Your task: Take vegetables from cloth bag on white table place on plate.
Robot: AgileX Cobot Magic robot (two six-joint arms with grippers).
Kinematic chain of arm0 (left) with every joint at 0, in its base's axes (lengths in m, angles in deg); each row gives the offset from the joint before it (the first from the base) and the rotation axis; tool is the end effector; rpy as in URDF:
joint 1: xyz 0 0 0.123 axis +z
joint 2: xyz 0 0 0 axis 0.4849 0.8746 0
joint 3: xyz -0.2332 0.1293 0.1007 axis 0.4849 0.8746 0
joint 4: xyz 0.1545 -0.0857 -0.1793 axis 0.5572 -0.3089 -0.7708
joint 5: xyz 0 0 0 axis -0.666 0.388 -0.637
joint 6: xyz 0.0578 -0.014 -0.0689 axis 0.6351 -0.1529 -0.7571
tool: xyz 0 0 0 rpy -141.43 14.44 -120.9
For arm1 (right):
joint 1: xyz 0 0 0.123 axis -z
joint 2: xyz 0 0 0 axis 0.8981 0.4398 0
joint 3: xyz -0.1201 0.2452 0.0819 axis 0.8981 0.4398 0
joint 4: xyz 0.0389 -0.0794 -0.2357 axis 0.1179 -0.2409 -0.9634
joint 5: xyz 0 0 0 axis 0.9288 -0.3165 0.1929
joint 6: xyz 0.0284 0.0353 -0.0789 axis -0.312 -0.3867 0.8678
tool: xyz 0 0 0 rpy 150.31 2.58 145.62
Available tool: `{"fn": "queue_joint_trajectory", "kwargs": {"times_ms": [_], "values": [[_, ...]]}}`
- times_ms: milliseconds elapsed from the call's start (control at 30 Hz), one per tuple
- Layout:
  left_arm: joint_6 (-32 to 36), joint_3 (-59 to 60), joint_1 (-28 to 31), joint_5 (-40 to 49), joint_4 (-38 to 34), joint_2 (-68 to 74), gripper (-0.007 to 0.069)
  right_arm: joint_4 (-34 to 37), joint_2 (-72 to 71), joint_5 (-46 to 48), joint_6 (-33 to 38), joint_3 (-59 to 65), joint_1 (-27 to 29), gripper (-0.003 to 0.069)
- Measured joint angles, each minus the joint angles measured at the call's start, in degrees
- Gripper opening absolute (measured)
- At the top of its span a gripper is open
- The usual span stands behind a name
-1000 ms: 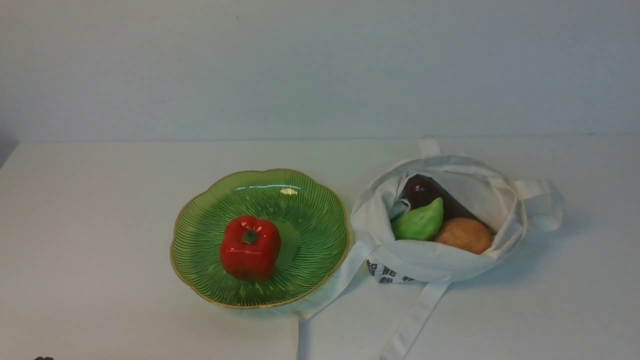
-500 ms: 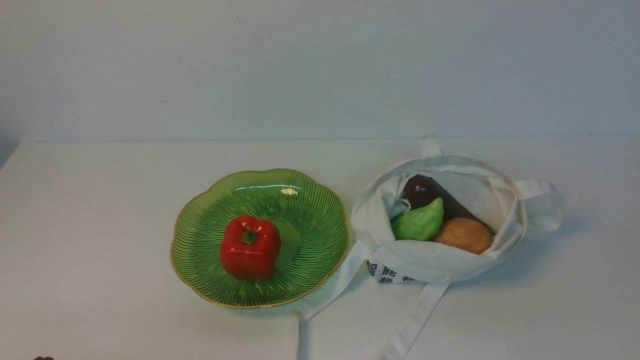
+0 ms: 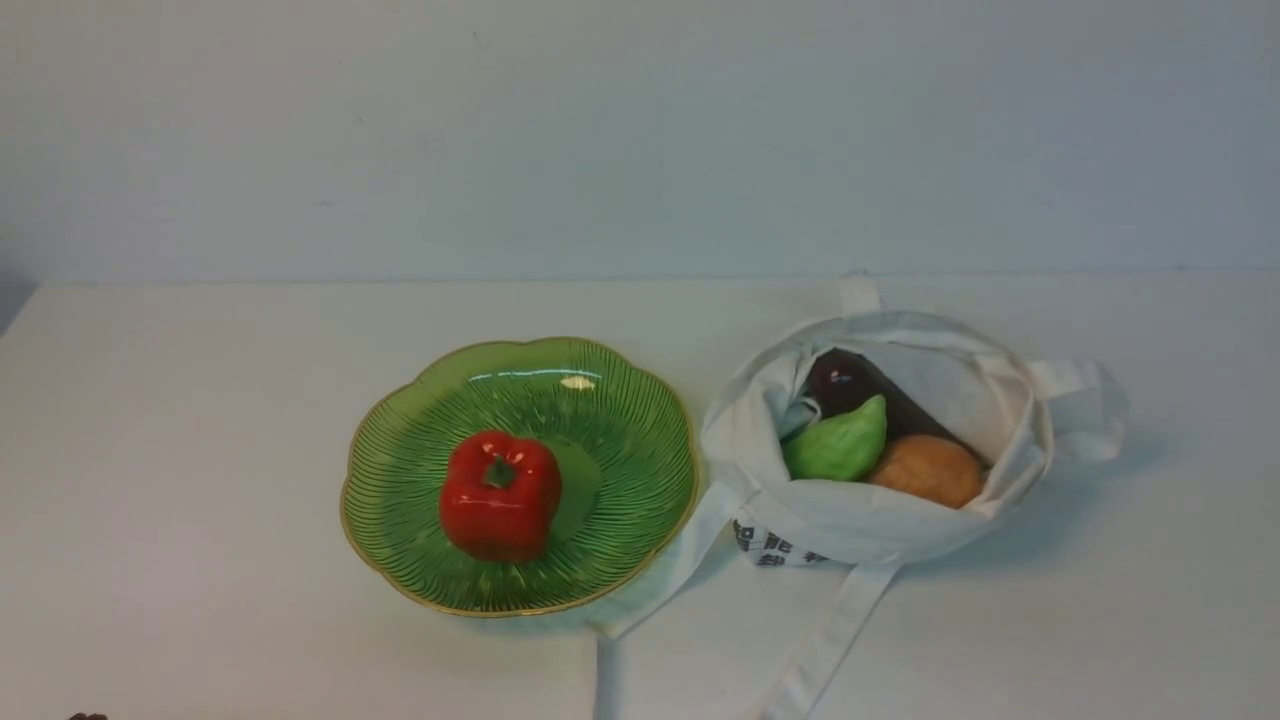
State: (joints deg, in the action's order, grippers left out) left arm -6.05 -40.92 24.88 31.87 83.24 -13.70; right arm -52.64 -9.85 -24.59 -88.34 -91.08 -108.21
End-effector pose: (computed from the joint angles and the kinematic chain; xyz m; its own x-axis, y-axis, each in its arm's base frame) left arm 0.0519 -0.0073 0.1704 -0.3038 -0.0096 -0.9527 0.0983 0.9943 -0.0414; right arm 0.0165 0.0124 0.3079 0.0393 0.2694 -0.9622 -0.6943 0.6999 0.1676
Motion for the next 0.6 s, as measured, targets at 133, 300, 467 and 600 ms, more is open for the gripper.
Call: {"fn": "queue_joint_trajectory", "kwargs": {"times_ms": [133, 300, 467, 600], "values": [[0.0, 0.0, 0.0, 0.0, 0.0, 0.0, -0.0008, 3.9, 0.0, 0.0, 4.7, 0.0, 0.0, -0.0011], [0.0, 0.0, 0.0, 0.0, 0.0, 0.0, -0.0008, 4.6, 0.0, 1.1, 7.7, 0.0, 0.0, -0.0011], [0.0, 0.0, 0.0, 0.0, 0.0, 0.0, -0.0008, 2.8, 0.0, 3.1, 8.3, 3.0, 6.4, -0.0011], [0.0, 0.0, 0.0, 0.0, 0.0, 0.0, -0.0008, 2.6, 0.0, 3.4, 8.3, 8.4, 17.5, -0.0011]]}}
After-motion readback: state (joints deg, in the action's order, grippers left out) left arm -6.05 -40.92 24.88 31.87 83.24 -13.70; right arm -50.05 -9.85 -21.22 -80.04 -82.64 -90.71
